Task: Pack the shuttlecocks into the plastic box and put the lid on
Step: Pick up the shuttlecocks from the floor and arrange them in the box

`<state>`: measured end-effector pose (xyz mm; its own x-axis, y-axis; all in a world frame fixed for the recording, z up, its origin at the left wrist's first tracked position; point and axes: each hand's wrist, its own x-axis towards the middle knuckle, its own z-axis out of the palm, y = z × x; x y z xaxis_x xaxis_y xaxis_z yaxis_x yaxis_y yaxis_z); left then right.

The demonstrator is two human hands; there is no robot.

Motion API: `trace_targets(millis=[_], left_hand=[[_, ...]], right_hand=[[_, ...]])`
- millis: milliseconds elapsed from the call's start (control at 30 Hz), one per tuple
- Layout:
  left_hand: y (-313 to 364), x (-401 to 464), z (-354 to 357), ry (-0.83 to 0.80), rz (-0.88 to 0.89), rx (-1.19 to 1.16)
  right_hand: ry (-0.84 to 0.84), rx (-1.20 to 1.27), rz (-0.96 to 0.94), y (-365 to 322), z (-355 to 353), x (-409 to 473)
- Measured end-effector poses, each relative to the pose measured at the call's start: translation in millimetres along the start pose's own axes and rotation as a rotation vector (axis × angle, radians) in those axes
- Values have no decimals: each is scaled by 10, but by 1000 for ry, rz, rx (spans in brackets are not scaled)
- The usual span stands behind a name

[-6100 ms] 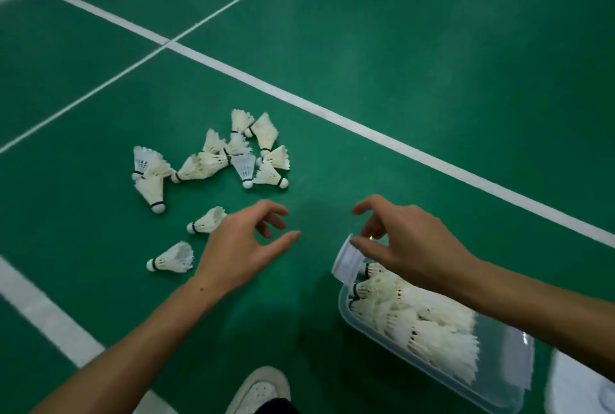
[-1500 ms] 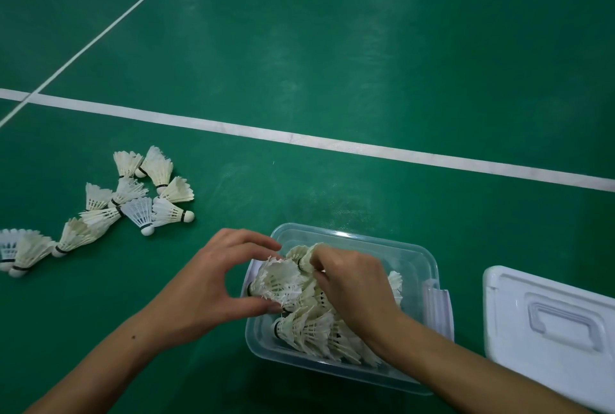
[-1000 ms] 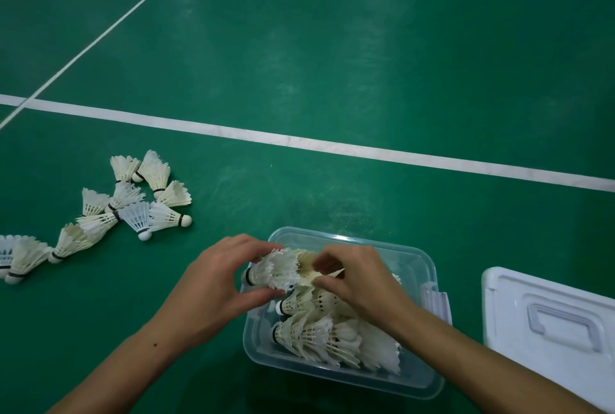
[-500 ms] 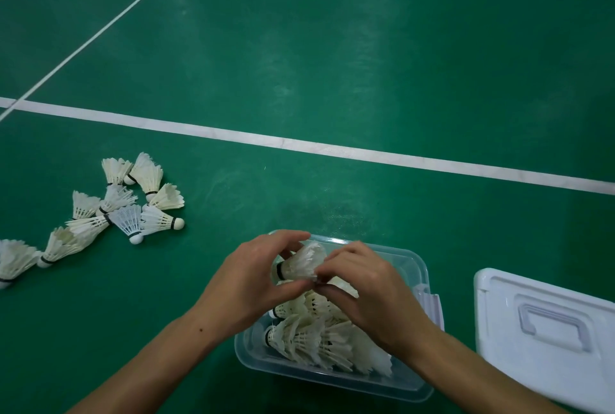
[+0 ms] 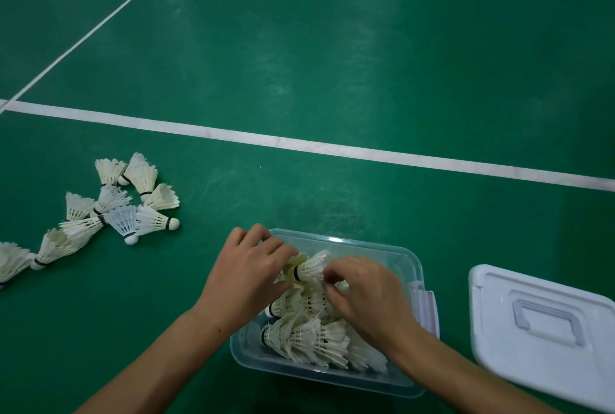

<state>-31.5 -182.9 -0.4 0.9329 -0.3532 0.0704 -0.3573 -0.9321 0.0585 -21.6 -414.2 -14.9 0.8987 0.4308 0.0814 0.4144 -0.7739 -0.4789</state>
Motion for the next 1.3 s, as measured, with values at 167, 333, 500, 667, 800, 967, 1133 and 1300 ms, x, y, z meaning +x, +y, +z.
trace_targets(millis=[167, 333, 500, 667, 800, 967, 1133, 1300], left_hand=[[22, 59, 74, 65, -21, -28], [71, 90, 154, 77, -49, -43], [85, 72, 123, 61, -37, -23], [33, 13, 16, -9, -25, -75], [-24, 10, -207, 15, -127, -308], [-315, -100, -457, 217, -344, -587], [-837, -501, -365, 319, -554, -685], [-1424, -1020, -126, 344, -777, -683]], right_hand=[[-44, -11, 22, -12, 58, 94], [-144, 58, 69, -31, 131, 200], [-244, 236, 122, 1, 14, 197], [-218, 262, 124, 76, -222, 124], [-171, 268, 116, 2, -432, 296], [-194, 169, -14, -356, -580, 660], [-295, 86, -152, -848, -369, 1073], [-393, -25, -309, -1370, 191, 1567]])
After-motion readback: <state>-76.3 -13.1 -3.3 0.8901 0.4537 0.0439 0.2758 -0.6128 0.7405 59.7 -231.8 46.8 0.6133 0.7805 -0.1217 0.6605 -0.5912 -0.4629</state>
